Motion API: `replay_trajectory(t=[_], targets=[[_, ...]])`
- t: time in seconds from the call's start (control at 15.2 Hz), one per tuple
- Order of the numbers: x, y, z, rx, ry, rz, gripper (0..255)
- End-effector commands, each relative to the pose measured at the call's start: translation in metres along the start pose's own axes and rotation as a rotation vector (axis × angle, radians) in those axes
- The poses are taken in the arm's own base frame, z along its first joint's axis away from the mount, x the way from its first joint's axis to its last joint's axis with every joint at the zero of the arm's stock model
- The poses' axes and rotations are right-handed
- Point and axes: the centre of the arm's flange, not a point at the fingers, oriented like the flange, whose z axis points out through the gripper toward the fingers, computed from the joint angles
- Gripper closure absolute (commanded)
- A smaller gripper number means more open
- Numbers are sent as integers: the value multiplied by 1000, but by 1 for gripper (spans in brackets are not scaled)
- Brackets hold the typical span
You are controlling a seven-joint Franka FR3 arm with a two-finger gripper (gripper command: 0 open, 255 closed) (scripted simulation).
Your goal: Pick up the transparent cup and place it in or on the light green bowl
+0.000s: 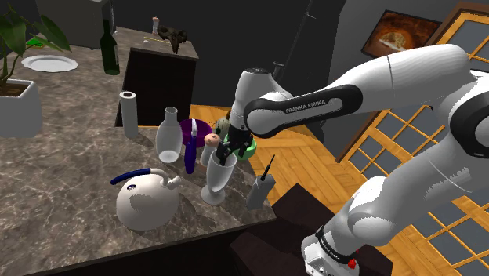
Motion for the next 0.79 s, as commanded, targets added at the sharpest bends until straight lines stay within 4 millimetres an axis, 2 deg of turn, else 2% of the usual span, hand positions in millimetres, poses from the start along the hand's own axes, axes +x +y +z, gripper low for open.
replay_trajectory(t=[0.0,0.59,0.73], targets=[[0,0,0,0,0,0,255],[0,0,0,0,0,0,255],[0,0,-10,0,0,0,255]])
